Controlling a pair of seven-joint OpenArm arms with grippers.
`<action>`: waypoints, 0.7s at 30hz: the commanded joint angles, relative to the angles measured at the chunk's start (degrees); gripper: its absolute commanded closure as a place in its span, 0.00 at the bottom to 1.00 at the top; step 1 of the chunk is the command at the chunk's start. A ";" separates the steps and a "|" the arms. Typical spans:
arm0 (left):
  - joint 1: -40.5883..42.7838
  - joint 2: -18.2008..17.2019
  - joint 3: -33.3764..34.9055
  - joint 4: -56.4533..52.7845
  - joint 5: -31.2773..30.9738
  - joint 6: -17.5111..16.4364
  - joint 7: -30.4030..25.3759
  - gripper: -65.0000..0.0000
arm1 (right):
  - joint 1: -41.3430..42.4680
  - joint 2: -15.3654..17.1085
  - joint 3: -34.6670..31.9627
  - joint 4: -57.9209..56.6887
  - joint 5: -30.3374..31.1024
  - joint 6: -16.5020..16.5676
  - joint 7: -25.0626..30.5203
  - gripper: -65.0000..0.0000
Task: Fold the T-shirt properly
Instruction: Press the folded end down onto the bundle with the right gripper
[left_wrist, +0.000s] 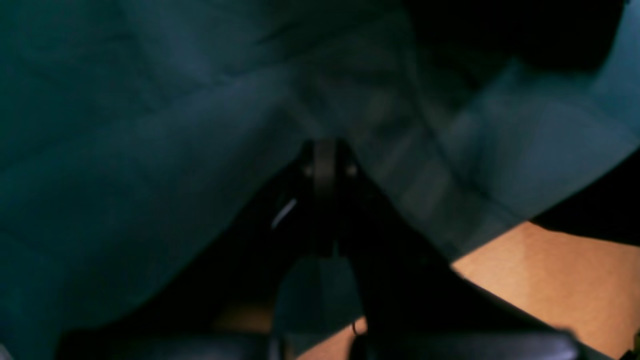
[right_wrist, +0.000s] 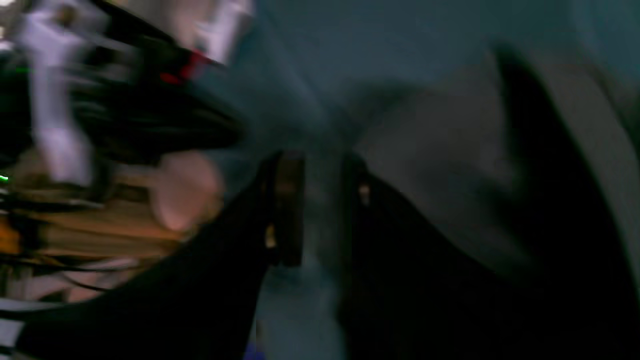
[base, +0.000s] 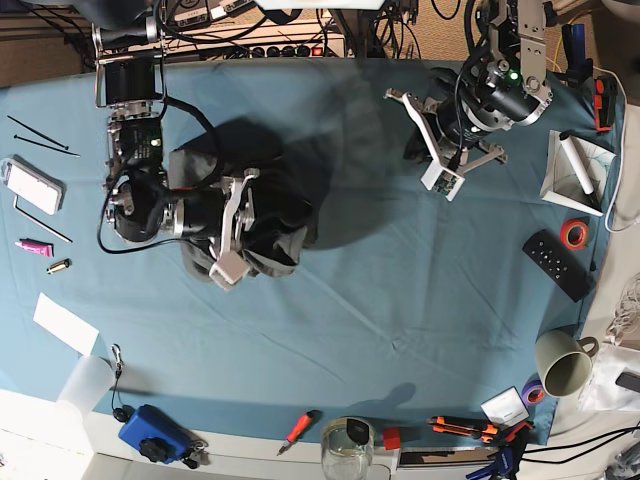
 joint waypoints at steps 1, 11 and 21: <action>-0.09 0.00 -0.09 1.11 -0.42 -0.07 -1.31 1.00 | 2.58 0.35 0.26 2.19 3.06 0.14 1.54 0.78; 1.92 0.00 -0.09 1.11 -0.46 -0.11 -1.99 1.00 | 8.76 0.35 10.29 3.39 -6.54 0.14 1.54 0.78; 0.96 0.02 -0.09 1.11 -0.70 -0.26 -4.61 1.00 | 8.76 4.37 24.98 -3.39 -26.05 -1.42 1.57 1.00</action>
